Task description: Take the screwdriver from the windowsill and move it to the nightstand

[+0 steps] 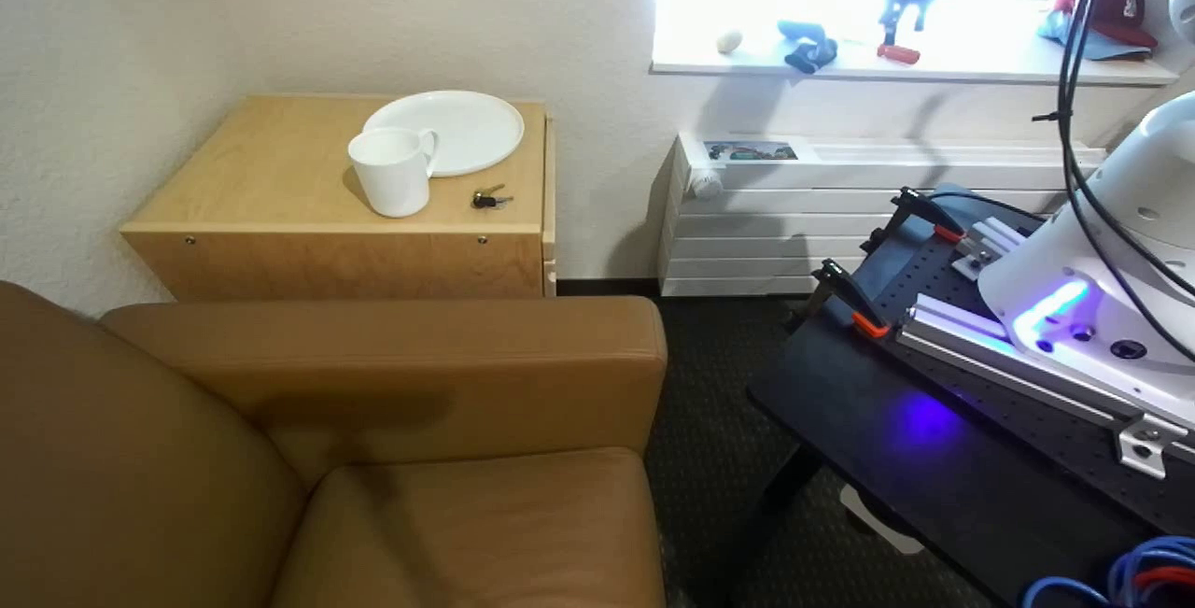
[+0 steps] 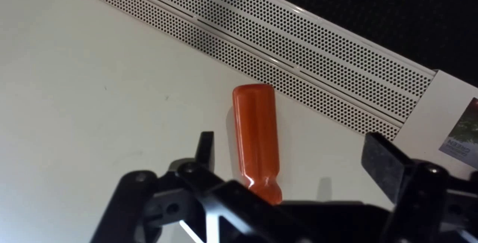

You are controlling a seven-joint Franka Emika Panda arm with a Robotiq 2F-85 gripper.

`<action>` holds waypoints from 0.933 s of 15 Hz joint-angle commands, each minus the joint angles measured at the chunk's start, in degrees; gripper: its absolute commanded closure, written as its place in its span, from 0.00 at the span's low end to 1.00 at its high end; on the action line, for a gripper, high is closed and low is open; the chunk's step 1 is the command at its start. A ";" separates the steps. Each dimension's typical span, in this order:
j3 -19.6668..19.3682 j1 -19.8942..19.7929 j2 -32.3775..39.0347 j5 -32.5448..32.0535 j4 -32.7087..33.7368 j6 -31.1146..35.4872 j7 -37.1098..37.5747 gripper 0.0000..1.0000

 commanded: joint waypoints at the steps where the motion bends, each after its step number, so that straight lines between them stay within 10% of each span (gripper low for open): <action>1: -1.19 0.19 4.54 -0.54 4.05 1.13 4.44 0.00; 10: -1.17 -0.52 8.25 0.24 8.95 0.57 9.27 0.00; 11: -0.91 -0.67 8.40 0.52 9.11 -0.31 8.98 0.25; 14: -0.47 -1.00 8.62 0.90 9.61 -1.47 8.46 0.40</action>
